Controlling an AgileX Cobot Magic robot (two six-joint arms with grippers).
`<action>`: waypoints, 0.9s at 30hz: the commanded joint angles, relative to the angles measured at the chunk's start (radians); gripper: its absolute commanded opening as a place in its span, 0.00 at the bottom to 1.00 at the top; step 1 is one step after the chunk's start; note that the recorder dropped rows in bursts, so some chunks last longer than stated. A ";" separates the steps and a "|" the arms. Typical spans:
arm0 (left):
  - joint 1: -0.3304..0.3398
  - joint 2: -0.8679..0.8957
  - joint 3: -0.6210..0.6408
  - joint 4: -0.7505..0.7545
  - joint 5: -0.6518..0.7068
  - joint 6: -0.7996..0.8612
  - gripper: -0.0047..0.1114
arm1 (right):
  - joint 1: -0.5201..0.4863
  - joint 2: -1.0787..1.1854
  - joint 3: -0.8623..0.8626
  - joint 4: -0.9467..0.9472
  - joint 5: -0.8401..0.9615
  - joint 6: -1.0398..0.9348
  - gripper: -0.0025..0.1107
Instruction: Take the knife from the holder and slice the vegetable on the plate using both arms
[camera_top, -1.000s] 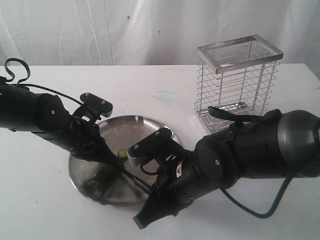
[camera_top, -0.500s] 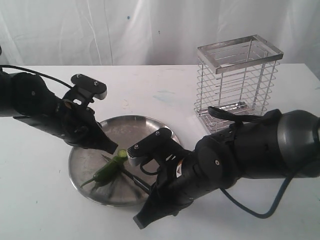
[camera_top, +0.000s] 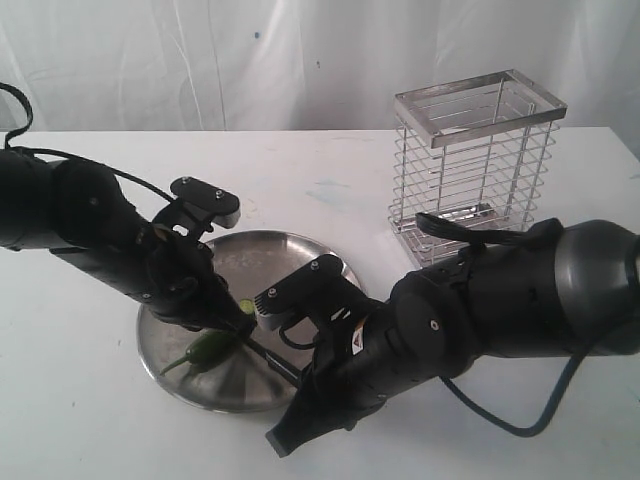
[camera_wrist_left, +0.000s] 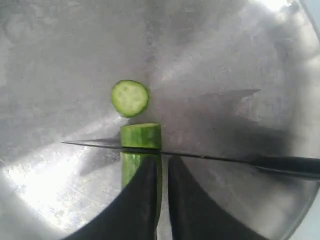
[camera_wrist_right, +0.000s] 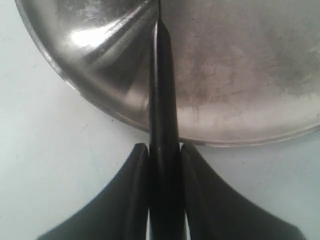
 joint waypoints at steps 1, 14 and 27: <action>-0.007 0.023 0.007 -0.019 -0.023 0.000 0.16 | -0.004 -0.001 -0.003 -0.003 -0.025 -0.004 0.02; 0.086 0.024 0.003 -0.258 0.099 0.338 0.04 | -0.004 -0.001 -0.003 -0.003 -0.025 -0.004 0.02; 0.236 0.077 -0.029 -0.779 0.378 0.834 0.04 | -0.004 -0.001 -0.003 -0.003 -0.026 -0.003 0.02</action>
